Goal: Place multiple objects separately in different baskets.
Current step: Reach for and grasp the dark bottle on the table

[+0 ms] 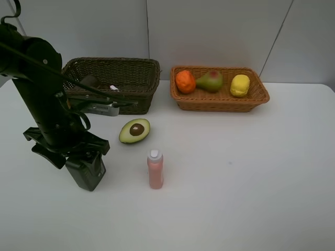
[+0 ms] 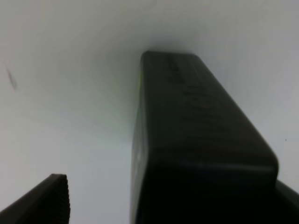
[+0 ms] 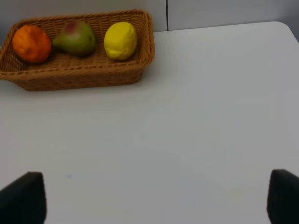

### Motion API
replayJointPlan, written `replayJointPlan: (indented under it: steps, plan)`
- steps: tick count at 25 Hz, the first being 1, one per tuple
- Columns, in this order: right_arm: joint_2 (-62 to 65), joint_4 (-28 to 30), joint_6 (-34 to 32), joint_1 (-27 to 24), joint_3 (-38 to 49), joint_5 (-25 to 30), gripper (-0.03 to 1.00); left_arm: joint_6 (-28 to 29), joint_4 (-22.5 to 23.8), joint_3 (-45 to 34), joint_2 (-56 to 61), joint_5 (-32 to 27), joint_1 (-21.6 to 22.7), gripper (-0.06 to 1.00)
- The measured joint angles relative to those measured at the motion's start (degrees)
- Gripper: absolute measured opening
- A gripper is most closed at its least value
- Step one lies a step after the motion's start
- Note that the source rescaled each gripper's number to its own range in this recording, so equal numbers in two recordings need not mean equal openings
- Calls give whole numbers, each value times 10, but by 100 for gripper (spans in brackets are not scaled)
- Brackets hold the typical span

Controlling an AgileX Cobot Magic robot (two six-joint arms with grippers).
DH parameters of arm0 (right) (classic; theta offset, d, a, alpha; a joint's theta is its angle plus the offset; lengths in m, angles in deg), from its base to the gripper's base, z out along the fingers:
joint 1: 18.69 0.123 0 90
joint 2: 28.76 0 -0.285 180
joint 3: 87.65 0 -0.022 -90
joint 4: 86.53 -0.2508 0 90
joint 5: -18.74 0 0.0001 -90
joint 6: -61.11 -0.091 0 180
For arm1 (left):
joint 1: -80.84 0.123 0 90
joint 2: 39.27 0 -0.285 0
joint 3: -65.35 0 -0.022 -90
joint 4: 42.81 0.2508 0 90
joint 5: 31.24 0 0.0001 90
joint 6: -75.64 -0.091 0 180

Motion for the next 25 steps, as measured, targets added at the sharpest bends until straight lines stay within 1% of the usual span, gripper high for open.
replayJointPlan:
  steps: [6,7,8,10,12,13,14,21,25]
  plan:
    - [0,0,0,0,0,0,100,-1,0,0,0,1,0,99]
    - [0,0,0,0,0,0,100,-2,0,0,0,1,0,98]
    - [0,0,0,0,0,0,100,-4,0,0,0,1,0,94]
    - [0,0,0,0,0,0,100,-6,0,0,0,1,0,79]
    - [0,0,0,0,0,0,100,-7,-5,0,1,2,0,52]
    - [0,0,0,0,0,0,100,-8,-4,0,2,2,0,45]
    - [0,0,0,0,0,0,100,-9,-4,0,3,2,0,47]
    - [0,0,0,0,0,0,100,-15,-3,0,19,2,0,47]
    - [0,0,0,0,0,0,100,-15,-11,0,27,2,0,47]
